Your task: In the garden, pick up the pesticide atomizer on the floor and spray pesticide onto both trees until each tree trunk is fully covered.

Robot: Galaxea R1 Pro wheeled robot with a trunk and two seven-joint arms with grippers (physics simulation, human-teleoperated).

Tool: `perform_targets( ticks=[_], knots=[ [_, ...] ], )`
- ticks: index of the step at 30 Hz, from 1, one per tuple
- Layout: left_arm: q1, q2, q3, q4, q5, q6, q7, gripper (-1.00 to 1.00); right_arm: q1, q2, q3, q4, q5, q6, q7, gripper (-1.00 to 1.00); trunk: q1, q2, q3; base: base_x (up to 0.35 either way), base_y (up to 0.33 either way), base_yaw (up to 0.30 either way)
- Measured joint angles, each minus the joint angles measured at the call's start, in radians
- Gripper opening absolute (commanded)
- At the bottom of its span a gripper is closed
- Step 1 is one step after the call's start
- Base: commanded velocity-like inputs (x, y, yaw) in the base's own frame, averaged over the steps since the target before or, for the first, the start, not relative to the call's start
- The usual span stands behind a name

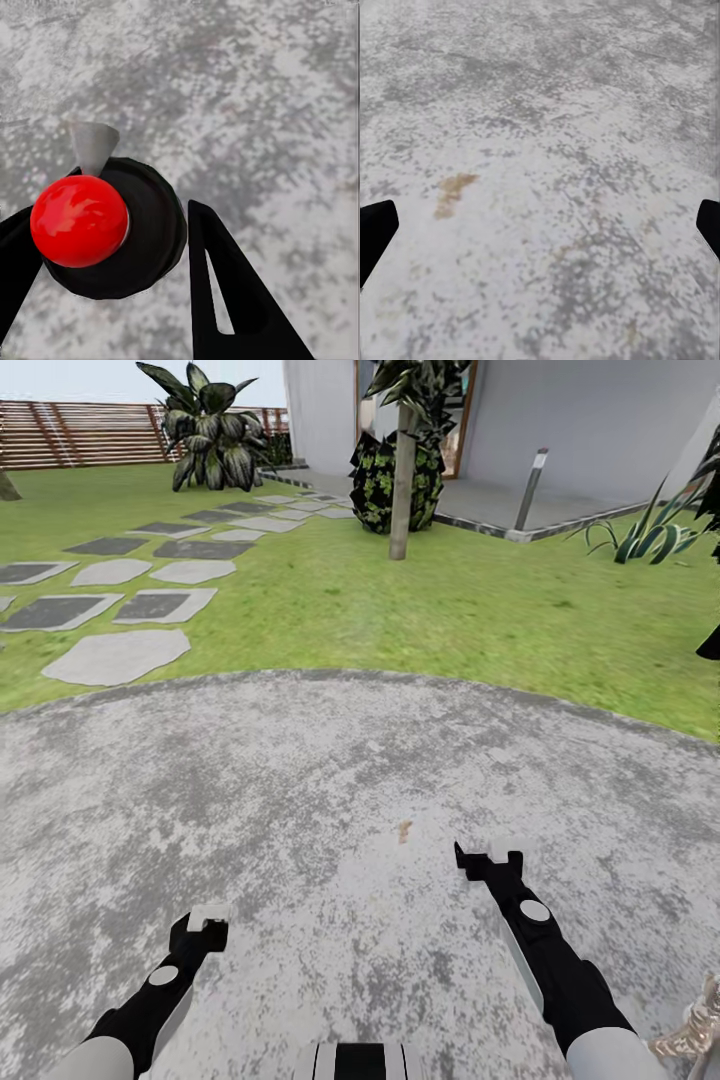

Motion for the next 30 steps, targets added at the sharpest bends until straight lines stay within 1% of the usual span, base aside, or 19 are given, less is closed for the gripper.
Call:
perform_targets(
  ticks=[12, 17, 19, 23, 28, 29, 30],
  knots=[
    [0.009, -0.002, 0.000, 0.000, 0.000, 0.000, 0.000, -1.00, 0.001, 0.002, 0.001, 0.003, 0.000, -0.002, 0.001, 1.00, -0.005, 0.003, 0.046, 0.000, 0.000, 0.000],
    [0.012, -0.003, 0.000, 0.000, 0.000, 0.000, 0.000, -1.00, 0.024, 0.002, 0.002, 0.005, 0.001, -0.020, 0.003, 1.00, -0.008, 0.004, 0.066, 0.000, 0.000, 0.000],
    [0.012, -0.004, 0.000, 0.000, 0.000, 0.000, 0.000, -1.00, 0.040, 0.002, 0.007, 0.006, 0.003, -0.033, 0.003, 1.00, -0.009, 0.004, 0.073, 0.000, 0.000, 0.000],
    [0.013, -0.006, 0.000, 0.000, 0.000, 0.000, 0.000, -1.00, 0.105, 0.002, 0.035, 0.009, 0.013, -0.060, 0.003, 1.00, -0.010, 0.005, 0.089, 0.000, 0.000, 0.000],
    [0.015, -0.008, -0.001, 0.001, 0.000, 0.000, 0.000, -1.00, 0.169, 0.006, 0.047, 0.010, 0.016, -0.092, 0.000, 1.00, -0.013, 0.007, 0.108, 0.000, 0.000, 0.000],
    [0.020, -0.009, 0.000, 0.001, 0.000, 0.000, 0.000, -1.00, 0.195, 0.008, 0.050, 0.008, 0.016, -0.101, 0.000, 1.00, -0.013, 0.007, 0.112, 0.000, 0.000, 0.000],
    [0.024, -0.009, 0.000, 0.001, 0.000, 0.000, 0.000, -1.00, 0.203, 0.008, 0.050, 0.008, 0.017, -0.104, 0.000, 1.00, -0.013, 0.007, 0.116, 0.000, 0.000, 0.000]
  ],
)
